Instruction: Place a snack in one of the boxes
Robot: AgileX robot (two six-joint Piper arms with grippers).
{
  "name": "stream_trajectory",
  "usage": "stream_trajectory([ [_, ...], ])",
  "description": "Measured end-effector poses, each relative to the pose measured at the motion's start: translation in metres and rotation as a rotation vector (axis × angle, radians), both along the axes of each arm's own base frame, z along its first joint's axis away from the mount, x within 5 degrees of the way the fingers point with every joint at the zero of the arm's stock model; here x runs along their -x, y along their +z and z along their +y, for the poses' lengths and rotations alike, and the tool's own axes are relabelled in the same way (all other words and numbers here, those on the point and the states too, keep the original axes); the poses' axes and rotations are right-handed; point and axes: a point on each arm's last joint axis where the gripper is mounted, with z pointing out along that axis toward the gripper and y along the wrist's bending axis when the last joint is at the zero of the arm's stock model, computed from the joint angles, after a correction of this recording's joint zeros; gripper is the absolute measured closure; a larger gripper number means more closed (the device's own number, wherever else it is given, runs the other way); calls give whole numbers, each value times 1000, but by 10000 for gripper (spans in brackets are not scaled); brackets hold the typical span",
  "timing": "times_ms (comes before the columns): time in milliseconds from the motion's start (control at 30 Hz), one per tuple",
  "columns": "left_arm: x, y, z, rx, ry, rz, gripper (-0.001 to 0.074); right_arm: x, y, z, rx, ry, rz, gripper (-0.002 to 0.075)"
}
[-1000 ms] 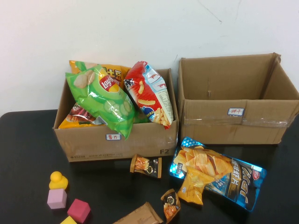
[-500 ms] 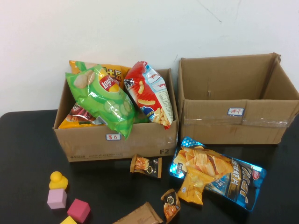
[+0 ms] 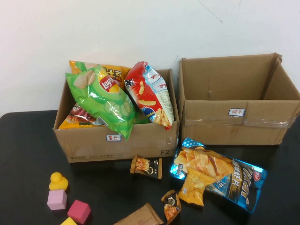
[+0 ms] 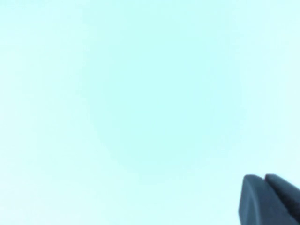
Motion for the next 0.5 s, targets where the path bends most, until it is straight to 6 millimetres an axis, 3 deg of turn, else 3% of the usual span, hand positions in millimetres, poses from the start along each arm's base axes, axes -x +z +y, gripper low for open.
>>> stream_trajectory([
  [200,4,26,8,41,80,274,736,12,35,-3,47,-57,126,727],
  [267,-3,31,10,93,93,457,736,8,42,-4,53,-69,248,727],
  [500,-31,20,9,163,88,801,736,-28,27,-4,-12,-51,638,727],
])
